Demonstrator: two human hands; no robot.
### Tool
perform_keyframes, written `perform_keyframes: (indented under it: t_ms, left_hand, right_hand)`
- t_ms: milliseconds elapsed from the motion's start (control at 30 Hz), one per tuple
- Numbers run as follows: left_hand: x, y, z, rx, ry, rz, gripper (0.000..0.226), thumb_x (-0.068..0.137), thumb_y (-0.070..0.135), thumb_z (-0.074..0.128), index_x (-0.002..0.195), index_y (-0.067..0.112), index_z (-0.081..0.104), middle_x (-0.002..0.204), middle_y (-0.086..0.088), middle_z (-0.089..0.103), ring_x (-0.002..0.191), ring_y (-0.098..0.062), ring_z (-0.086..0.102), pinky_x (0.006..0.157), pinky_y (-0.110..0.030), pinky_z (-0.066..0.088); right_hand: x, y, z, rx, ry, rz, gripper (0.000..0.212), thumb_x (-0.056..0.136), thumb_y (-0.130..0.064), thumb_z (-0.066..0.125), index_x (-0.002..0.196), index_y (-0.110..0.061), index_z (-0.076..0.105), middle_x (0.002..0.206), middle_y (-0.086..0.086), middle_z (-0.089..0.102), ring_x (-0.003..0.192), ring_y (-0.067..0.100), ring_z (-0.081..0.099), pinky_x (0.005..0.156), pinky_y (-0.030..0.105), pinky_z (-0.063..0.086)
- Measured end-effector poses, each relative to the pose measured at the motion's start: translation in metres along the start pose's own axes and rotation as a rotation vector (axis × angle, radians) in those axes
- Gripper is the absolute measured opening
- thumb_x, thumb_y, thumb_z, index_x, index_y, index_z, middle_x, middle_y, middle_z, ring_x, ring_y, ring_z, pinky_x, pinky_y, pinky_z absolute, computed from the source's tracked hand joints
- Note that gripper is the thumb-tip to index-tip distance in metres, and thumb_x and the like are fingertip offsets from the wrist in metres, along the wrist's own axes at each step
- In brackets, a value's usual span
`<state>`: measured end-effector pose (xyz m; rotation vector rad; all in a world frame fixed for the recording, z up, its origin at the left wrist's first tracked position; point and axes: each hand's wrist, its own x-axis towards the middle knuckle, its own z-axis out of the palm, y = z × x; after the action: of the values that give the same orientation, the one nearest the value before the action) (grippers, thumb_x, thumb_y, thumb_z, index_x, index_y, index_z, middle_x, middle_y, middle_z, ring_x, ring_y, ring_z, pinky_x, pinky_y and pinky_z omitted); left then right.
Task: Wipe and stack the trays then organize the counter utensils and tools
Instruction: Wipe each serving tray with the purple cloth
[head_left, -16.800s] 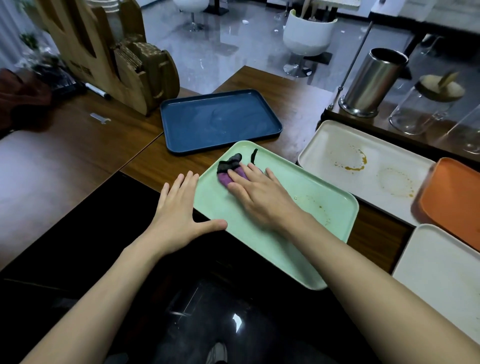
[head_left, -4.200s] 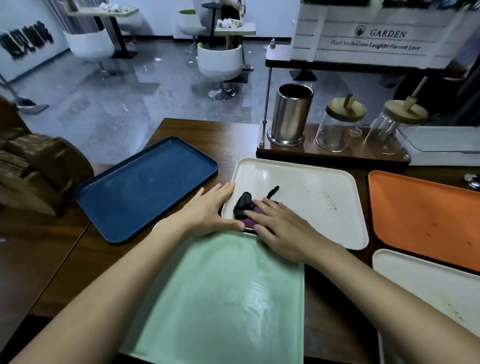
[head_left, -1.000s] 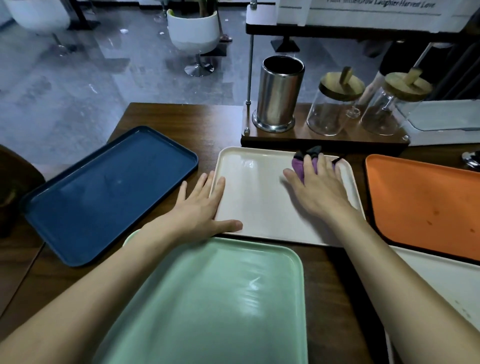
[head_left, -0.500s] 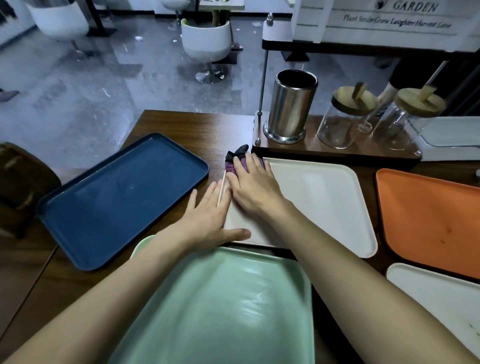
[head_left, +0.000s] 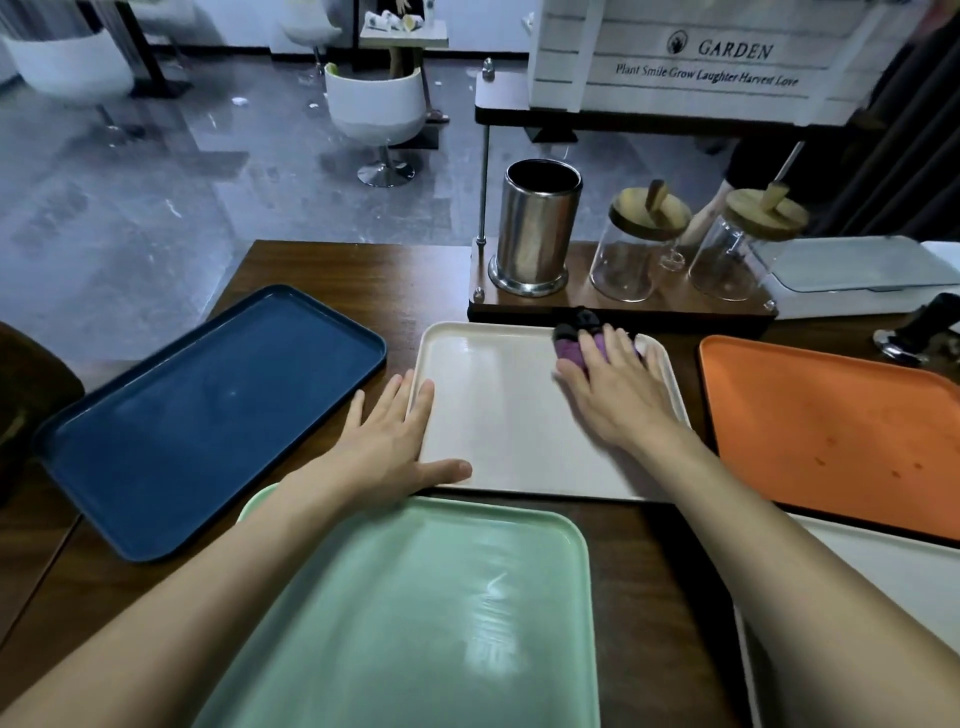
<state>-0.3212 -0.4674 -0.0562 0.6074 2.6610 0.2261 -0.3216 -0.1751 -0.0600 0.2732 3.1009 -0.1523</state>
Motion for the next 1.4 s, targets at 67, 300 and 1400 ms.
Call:
perform_keyframes:
  t_ms: [67,300,1400]
  left_hand:
    - [-0.001,-0.001,0.0,-0.002,0.004,0.0,0.114,0.086,0.084,0.038,0.16,0.018,-0.019,0.167,-0.005,-0.024,0.152,-0.015,-0.028,0.123,-0.052,-0.016]
    - [-0.003,-0.002,0.004,-0.039,0.078,0.021,0.116,0.085,0.084,0.04,0.159,0.018,-0.02,0.168,-0.002,-0.021,0.154,-0.013,-0.022,0.124,-0.049,-0.013]
    - [-0.022,-0.017,-0.002,-0.247,0.325,0.174,0.108,0.071,0.073,0.069,0.154,0.02,0.025,0.155,0.003,0.042,0.143,-0.01,0.032,0.11,-0.026,0.014]
  right_hand:
    - [-0.004,0.019,-0.003,-0.026,-0.019,0.066,0.076,0.1,-0.066,0.01,0.16,-0.021,0.016,0.168,0.012,0.009,0.155,0.024,0.002,0.124,0.05,-0.003]
    - [-0.007,0.023,-0.006,-0.005,-0.041,0.094,0.083,0.097,-0.072,0.007,0.161,-0.019,0.012,0.168,0.012,0.005,0.155,0.024,-0.002,0.124,0.048,-0.004]
    - [-0.082,-0.111,0.011,0.27,-0.173,-0.592,0.065,0.1,-0.051,0.005,0.154,-0.033,0.037,0.165,-0.007,0.023,0.152,0.012,0.01,0.124,0.038,0.006]
